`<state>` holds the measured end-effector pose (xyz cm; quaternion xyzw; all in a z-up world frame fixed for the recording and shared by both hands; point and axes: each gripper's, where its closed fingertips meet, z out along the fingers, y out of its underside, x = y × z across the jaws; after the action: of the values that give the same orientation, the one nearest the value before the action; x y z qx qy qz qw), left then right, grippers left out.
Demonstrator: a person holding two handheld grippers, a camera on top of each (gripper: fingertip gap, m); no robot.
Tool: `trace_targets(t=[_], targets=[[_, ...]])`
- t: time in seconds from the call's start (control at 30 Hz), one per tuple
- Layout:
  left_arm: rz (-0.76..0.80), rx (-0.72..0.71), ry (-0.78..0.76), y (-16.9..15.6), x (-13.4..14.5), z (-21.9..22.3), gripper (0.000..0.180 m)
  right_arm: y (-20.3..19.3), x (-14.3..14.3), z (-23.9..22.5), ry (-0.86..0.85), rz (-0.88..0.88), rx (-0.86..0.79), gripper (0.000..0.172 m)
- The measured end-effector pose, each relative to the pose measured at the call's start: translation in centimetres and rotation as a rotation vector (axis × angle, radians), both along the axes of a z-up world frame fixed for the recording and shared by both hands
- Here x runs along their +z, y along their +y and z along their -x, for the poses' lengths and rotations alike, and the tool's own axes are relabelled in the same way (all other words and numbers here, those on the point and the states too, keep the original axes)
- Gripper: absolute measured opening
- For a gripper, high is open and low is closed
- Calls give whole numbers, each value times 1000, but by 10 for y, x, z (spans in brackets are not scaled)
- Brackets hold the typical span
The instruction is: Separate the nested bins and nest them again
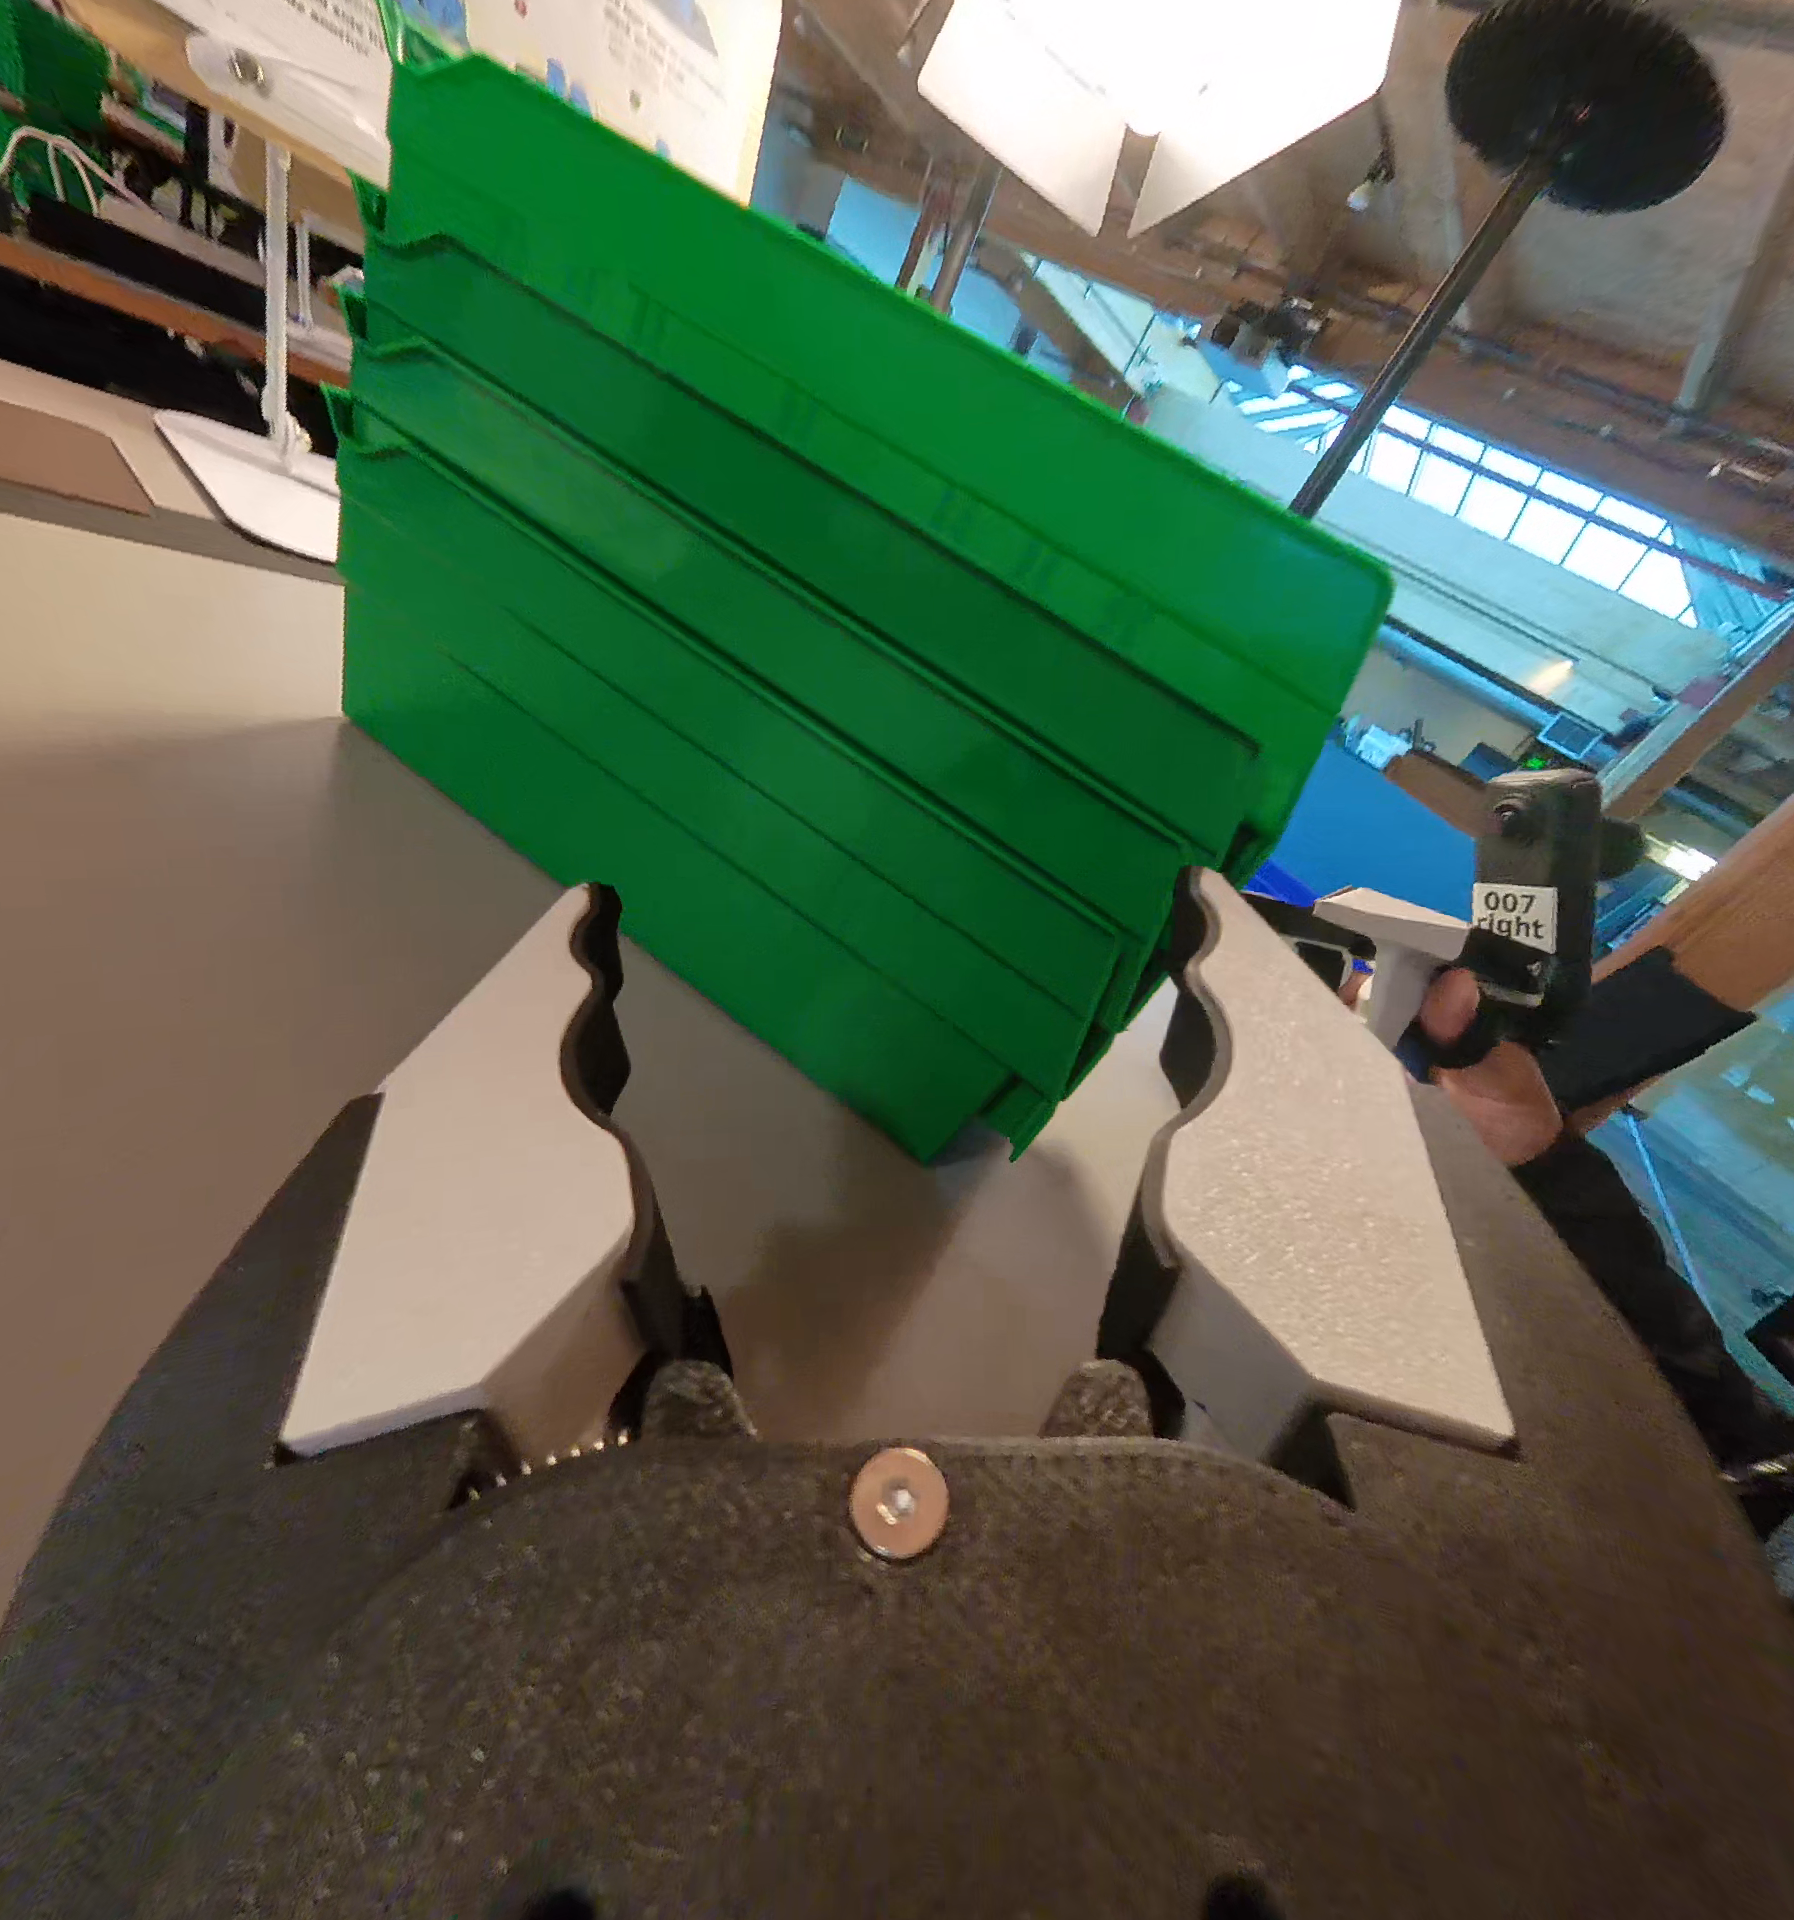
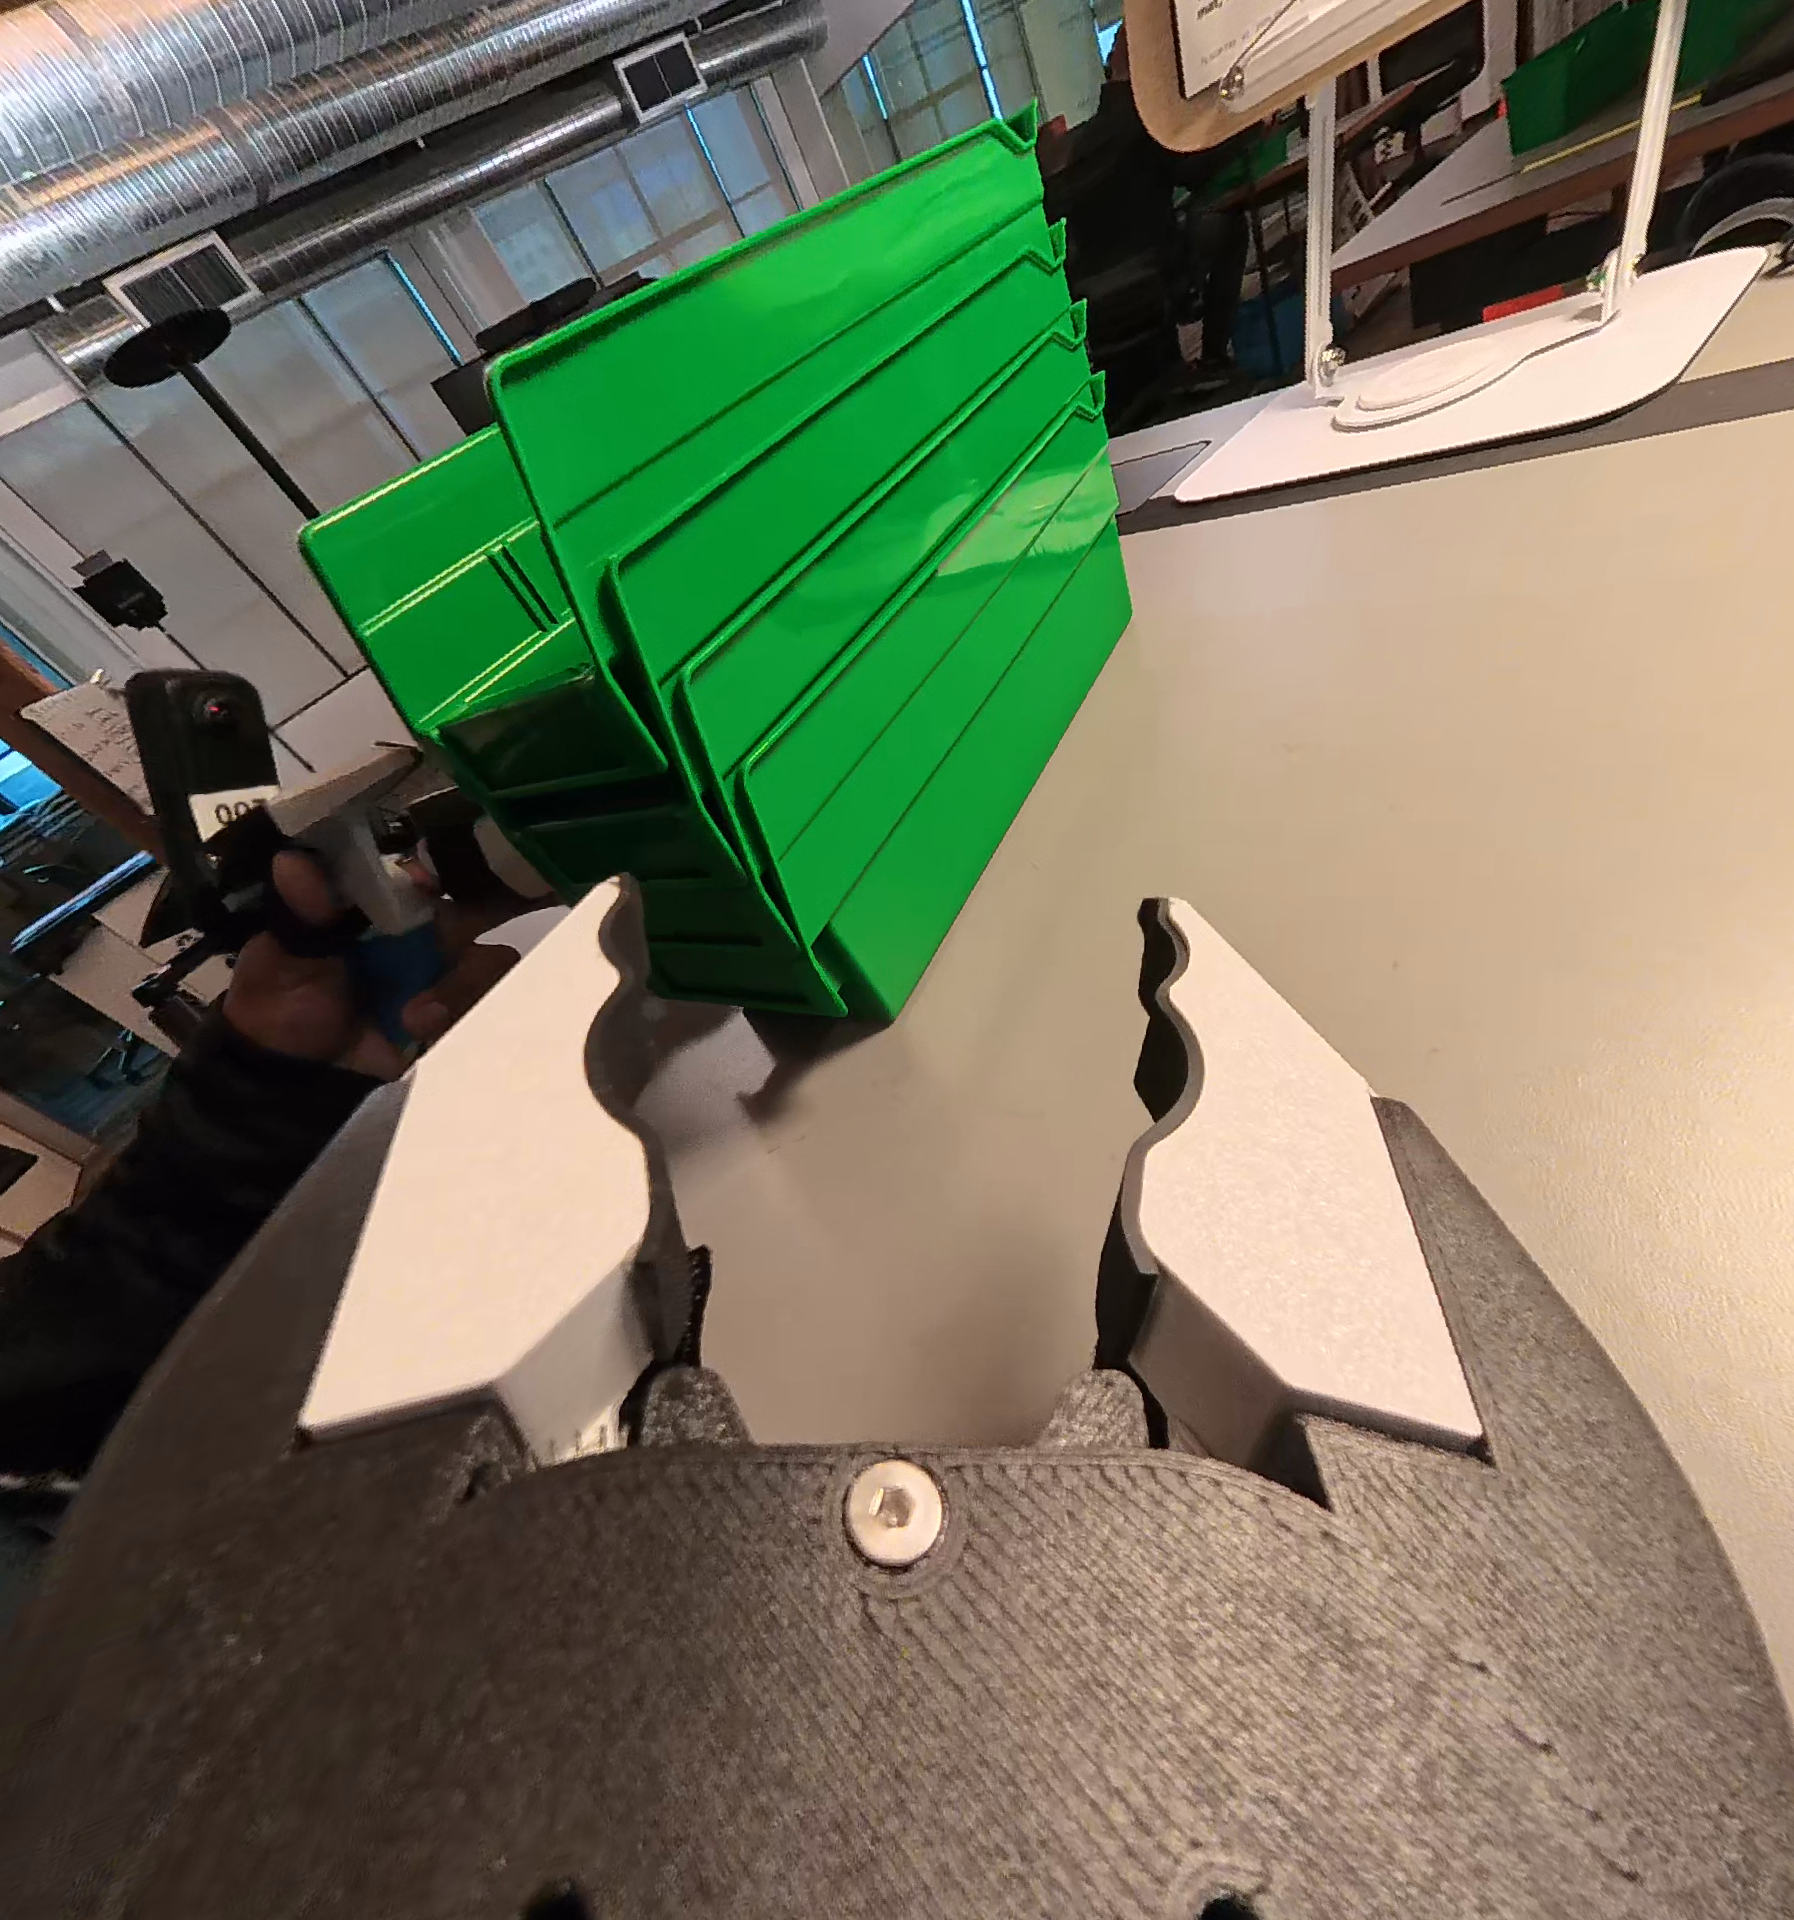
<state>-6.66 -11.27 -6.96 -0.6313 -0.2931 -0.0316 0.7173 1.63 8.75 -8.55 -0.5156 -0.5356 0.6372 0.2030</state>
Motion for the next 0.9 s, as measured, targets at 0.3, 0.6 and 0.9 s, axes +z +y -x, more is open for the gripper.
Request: trace_targets(t=[0.3,0.6,0.9], targets=[[107,-60,95,26,88,-10,113,-2,-8,4,-60,10,16,97],[543,2,0,79,94,67,126,-2,-13,7,-94,27,24,96],[545,-151,-105,99,66,77,122,-3,-12,5,-93,35,39,96]])
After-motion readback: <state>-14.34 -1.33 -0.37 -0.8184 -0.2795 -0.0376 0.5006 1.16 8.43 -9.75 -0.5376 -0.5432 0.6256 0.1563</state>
